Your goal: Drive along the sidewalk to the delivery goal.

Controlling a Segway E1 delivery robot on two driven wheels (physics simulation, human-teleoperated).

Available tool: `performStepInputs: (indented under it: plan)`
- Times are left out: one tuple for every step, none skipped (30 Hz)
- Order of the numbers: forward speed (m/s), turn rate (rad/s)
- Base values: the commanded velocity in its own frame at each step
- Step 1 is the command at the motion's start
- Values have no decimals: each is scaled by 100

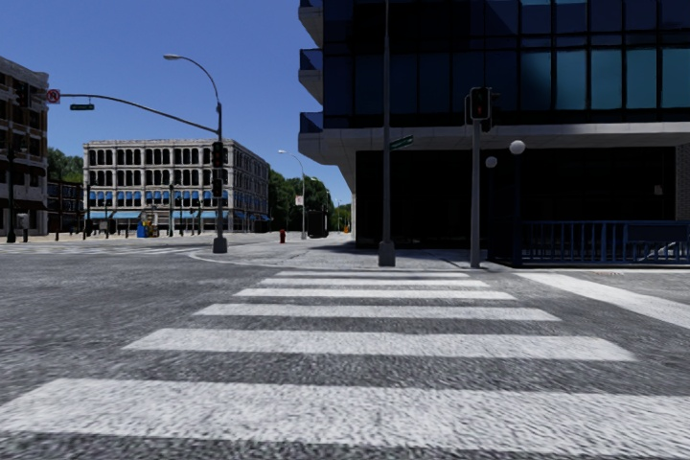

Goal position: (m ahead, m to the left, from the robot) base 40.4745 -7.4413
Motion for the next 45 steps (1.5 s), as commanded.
performStepInputs:
  plan:
    - [200, 0]
    - [200, 0]
    - [200, 0]
    - [200, 0]
    - [200, 0]
    - [200, 0]
    - [200, 0]
    - [200, 0]
    - [200, 0]
    - [200, 0]
    - [200, 0]
    - [200, 0]
    - [200, 0]
    - [200, 0]
    - [200, 0]
    - [200, 0]
    - [200, 0]
    - [200, 0]
    - [200, 0]
    - [200, 0]
    - [200, 0]
    - [200, 0]
    - [200, 0]
    - [200, 0]
    - [200, 0]
    - [200, 0]
    - [200, 0]
    - [200, 0]
    - [200, 0]
    - [200, 0]
    - [200, 0]
    - [200, 0]
    - [200, 0]
    - [200, 0]
    - [200, 0]
    - [200, 0]
    - [200, 0]
    - [200, 0]
    - [200, 0]
    - [200, 0]
    - [200, 0]
    - [200, 0]
    - [200, 0]
    - [200, 0]
    - [200, 0]
